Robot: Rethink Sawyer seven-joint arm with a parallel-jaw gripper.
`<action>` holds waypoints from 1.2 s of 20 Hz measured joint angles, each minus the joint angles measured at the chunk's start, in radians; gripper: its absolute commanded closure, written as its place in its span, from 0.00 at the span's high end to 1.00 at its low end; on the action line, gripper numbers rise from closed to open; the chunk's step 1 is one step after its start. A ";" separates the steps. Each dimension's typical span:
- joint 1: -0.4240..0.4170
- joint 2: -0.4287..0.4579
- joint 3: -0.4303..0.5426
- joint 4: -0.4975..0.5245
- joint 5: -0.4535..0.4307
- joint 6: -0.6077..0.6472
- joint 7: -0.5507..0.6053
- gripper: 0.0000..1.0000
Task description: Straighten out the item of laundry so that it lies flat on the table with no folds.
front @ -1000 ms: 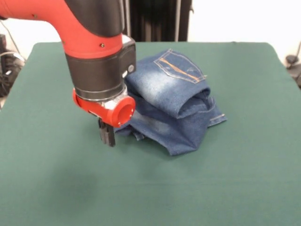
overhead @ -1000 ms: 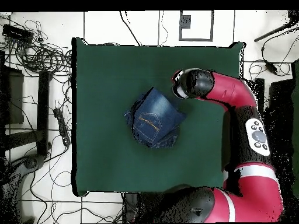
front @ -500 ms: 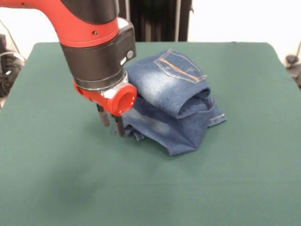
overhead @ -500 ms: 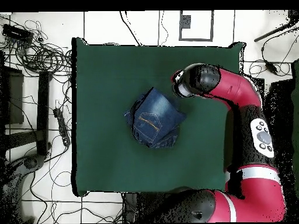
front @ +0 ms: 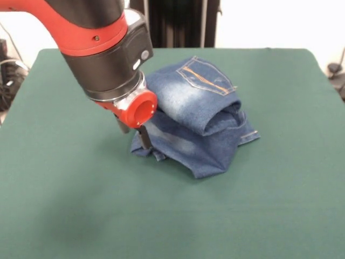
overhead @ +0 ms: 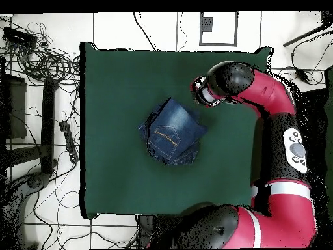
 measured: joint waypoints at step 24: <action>-0.038 0.061 0.004 0.130 0.071 -0.012 0.000 1.00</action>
